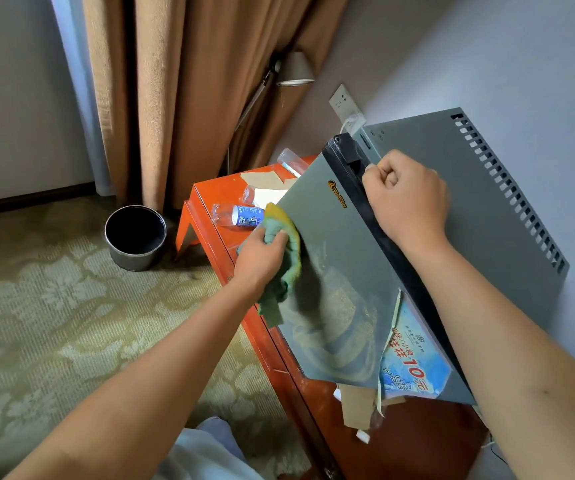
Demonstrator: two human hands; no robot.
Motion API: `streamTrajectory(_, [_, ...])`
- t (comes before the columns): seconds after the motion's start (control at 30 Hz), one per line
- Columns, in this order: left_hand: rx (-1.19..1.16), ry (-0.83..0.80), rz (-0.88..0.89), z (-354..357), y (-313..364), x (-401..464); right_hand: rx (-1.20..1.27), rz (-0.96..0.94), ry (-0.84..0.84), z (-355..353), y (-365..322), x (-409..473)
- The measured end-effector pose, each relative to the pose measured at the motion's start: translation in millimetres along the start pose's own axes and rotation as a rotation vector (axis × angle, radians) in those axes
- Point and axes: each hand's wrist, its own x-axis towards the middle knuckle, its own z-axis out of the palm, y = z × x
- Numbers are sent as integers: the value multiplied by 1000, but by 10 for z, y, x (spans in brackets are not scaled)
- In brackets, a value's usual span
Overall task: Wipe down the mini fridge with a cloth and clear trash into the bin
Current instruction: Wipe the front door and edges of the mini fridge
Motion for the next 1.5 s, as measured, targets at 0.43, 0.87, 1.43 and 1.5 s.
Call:
streamTrajectory(0.43, [-84,-7,114,-41,331,-12,-3,-1,6,11,14,6])
streamTrajectory(0.87, [41,46,142,-63,376,89,-4,0,14,14,21,8])
streamTrajectory(1.43, [283,132,287,75,132,-35,-2,-16,26,31,31,13])
streamTrajectory(1.5, [337,107,243,117,-37,-113,-3,-22,24,28,34,12])
